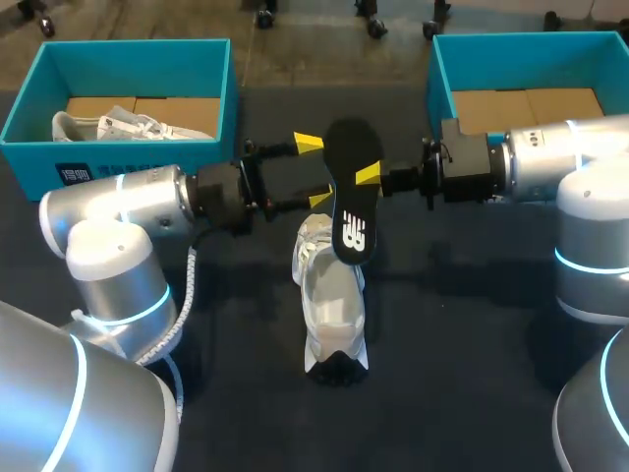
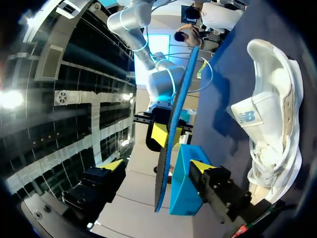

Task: Take the shoe out of the shoebox, open the shoe tongue, remove and reinsert the insole, then place the shoe into the shoebox

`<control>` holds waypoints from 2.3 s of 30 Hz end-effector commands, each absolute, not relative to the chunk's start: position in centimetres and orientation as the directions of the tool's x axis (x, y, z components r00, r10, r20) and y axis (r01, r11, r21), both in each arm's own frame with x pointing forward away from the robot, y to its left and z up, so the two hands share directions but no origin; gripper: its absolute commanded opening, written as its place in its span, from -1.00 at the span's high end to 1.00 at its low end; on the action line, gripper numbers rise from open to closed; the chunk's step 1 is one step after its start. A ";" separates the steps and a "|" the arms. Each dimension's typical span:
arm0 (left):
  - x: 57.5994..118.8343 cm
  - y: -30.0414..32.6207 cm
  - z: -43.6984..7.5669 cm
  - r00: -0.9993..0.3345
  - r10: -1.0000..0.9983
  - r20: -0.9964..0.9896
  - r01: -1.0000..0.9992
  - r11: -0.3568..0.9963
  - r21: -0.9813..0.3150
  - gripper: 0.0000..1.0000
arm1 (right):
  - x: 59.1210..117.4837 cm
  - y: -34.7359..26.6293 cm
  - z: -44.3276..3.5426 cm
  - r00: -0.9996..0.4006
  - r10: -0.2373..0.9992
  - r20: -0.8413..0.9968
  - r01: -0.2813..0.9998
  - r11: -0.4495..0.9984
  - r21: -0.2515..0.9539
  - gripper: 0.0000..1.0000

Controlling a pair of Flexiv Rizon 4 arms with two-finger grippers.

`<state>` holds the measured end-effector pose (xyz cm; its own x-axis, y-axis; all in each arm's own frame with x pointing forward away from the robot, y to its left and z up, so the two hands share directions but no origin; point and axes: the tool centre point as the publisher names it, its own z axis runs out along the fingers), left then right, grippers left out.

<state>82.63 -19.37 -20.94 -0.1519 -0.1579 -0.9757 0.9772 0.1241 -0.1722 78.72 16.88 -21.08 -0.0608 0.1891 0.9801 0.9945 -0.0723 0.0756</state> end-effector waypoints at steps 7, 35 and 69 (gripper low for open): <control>83.1 -21.4 -20.8 -0.128 -0.165 -0.978 0.978 0.145 -0.152 -0.15 | 78.4 17.4 -21.0 -0.072 0.165 0.984 0.994 -0.072 0.084 1.00; 83.0 -22.2 -21.5 -0.066 -0.054 -0.996 0.979 0.188 -0.075 0.38 | 78.0 17.6 -21.4 -0.019 0.114 0.993 0.998 -0.054 0.026 1.00; 83.1 -22.2 -21.6 -0.042 -0.024 -0.999 0.990 0.137 -0.045 1.00 | 77.8 17.0 -21.3 -0.073 0.144 0.987 0.996 -0.043 0.080 -1.00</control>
<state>83.19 -22.66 -21.77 -0.0424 -0.0287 -0.9987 0.9888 0.1419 -0.0461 77.99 17.28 -21.53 -0.0695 0.1314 0.9889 0.9962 -0.0437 0.0758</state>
